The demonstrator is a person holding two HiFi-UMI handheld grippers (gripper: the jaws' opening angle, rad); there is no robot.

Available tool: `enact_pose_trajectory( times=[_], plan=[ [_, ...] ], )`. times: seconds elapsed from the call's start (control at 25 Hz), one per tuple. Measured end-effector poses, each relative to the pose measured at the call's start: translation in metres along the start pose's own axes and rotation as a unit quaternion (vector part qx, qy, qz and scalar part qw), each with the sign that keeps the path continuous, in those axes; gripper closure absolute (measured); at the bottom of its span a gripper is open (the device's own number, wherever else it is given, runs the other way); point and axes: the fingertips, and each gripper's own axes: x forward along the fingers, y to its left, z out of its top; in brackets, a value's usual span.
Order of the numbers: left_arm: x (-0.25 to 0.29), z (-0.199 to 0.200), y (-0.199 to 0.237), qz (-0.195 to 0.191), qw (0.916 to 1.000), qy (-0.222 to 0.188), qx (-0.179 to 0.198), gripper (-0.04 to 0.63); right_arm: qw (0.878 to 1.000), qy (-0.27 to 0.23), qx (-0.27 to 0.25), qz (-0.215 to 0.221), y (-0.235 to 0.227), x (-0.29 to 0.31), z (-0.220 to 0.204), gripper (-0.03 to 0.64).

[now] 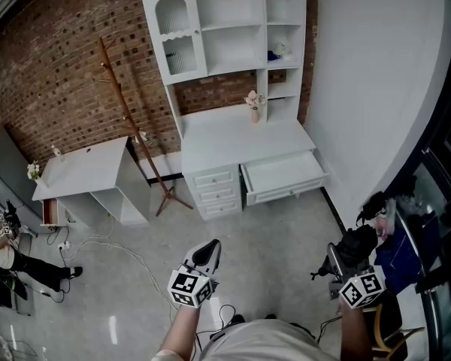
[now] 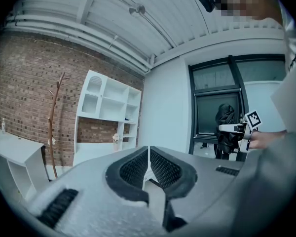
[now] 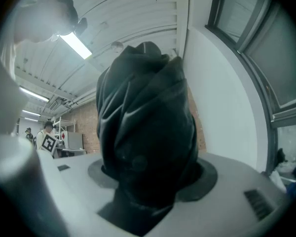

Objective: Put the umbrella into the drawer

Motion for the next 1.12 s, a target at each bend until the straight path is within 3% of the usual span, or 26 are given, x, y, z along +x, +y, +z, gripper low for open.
enact_pose_trajectory(
  times=[0.56,1.12],
  plan=[
    [0.005,-0.007,-0.024,0.012,0.9999,0.006,0.002,0.561,1.000,0.004,-0.002,0.002,-0.023,-0.013,-0.001,0.336],
    [0.017,-0.018,-0.064,0.033,0.9994,0.007,0.005,0.561,0.999,0.007,0.000,0.033,-0.056,-0.021,-0.006,0.341]
  ],
)
